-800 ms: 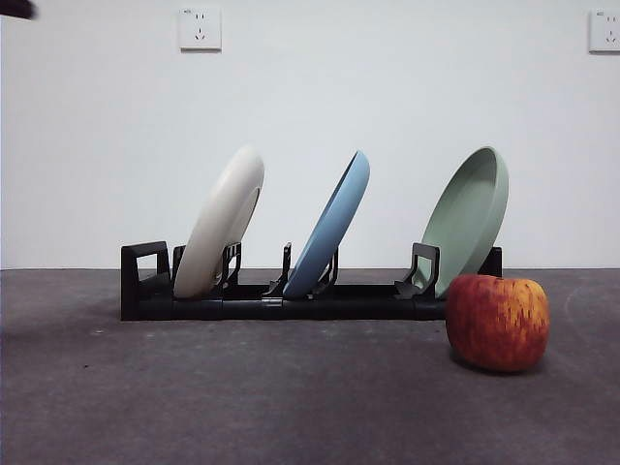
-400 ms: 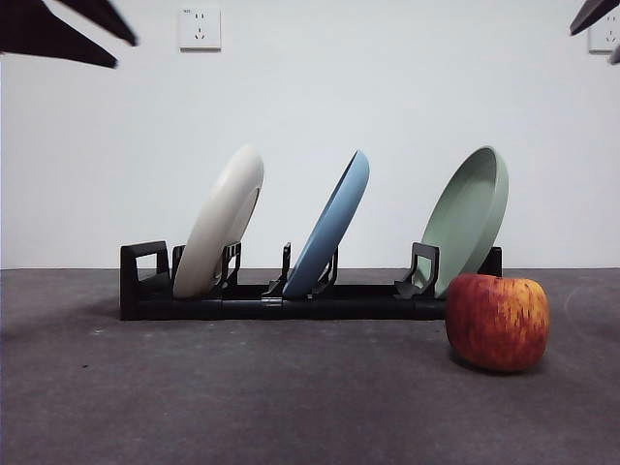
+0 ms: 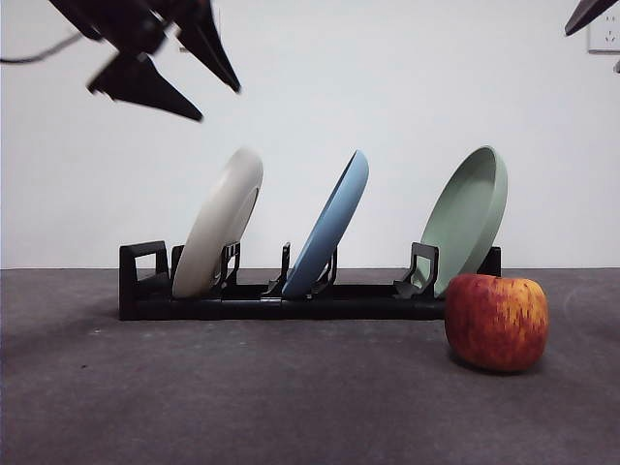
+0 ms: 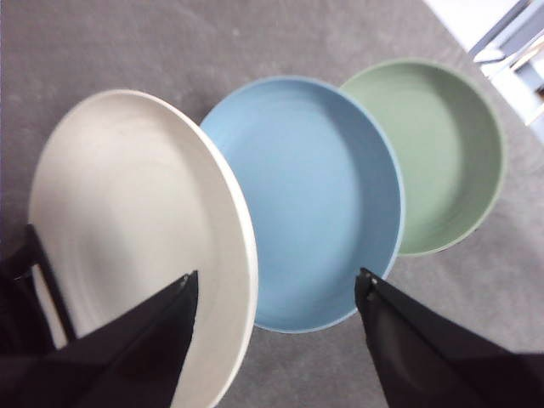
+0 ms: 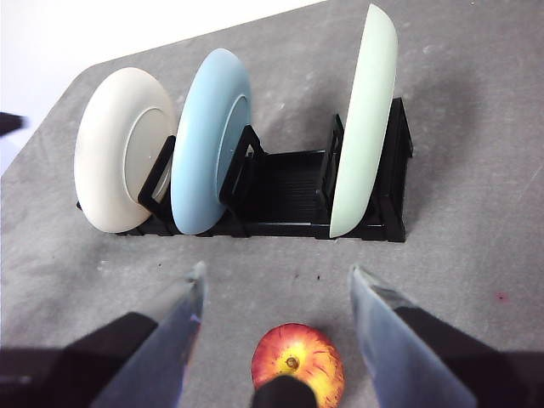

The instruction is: Take the yellow plate from the plate rack,put the plate on the table,take the apple from the table,put the apple in the plate

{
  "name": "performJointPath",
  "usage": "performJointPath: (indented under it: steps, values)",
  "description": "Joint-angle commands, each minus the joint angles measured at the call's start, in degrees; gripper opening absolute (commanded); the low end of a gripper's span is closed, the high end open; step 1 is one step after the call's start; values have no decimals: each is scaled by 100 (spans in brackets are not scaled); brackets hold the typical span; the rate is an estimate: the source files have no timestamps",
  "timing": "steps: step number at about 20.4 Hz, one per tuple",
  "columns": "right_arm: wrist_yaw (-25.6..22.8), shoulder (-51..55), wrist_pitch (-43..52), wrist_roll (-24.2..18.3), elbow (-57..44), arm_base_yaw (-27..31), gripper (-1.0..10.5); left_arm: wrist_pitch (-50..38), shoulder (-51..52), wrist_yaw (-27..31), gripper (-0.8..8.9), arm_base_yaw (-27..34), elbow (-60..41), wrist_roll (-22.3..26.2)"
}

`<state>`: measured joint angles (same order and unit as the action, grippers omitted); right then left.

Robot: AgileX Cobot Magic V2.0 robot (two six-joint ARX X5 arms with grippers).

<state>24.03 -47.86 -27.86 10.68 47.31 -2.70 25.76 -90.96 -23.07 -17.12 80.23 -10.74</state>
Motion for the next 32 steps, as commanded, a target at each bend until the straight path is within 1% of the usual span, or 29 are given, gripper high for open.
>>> performJointPath:
  steps: [1, 2, 5, 7, 8, 11, 12, 13, 14, 20, 23, 26, 28, 32]
  values:
    - [7, -7, 24, -46, 15, -4, 288, -7, -319, 256, 314, -151, 87, 90]
    - [7, -7, 24, -46, 15, -4, 288, -42, -431, 358, 314, -201, 87, 92]
    - [2, -7, 24, -46, 15, -4, 287, -74, -654, 420, 313, -258, 87, 162]
    - [0, -7, 24, -48, 15, -4, 286, -125, -715, 610, 308, -278, 87, 177]
    - [0, -7, 24, -46, 15, -4, 285, -155, -715, 651, 272, -275, 87, 197]
    - [-4, -7, 24, -46, 15, -4, 285, -210, -715, 601, 66, -275, 87, 227]
    - [-4, -7, 24, -46, 15, -4, 285, -201, -715, 595, 15, -278, 87, 310]
    - [-4, -7, 24, -46, 15, -4, 285, -201, -715, 527, -12, -278, 87, 350]
    - [-7, -7, 24, -46, 15, -4, 285, -205, -715, 452, -9, -278, 87, 348]
    - [-15, -7, 24, -46, 15, -4, 284, -122, -697, 431, -9, -278, 179, 348]
    - [-15, -7, 26, -46, 15, -4, 284, 192, -595, 170, -9, -345, 474, 348]
    - [-17, -7, 28, -46, 15, -4, 284, 802, -431, 168, -9, -509, 1016, 358]
    - [-22, -7, 31, -46, 15, -4, 284, 1401, -284, 186, -9, -682, 1473, 546]
    - [-35, -7, 33, -46, 15, -2, 284, 2719, 155, 234, -9, -1099, 2284, 1086]
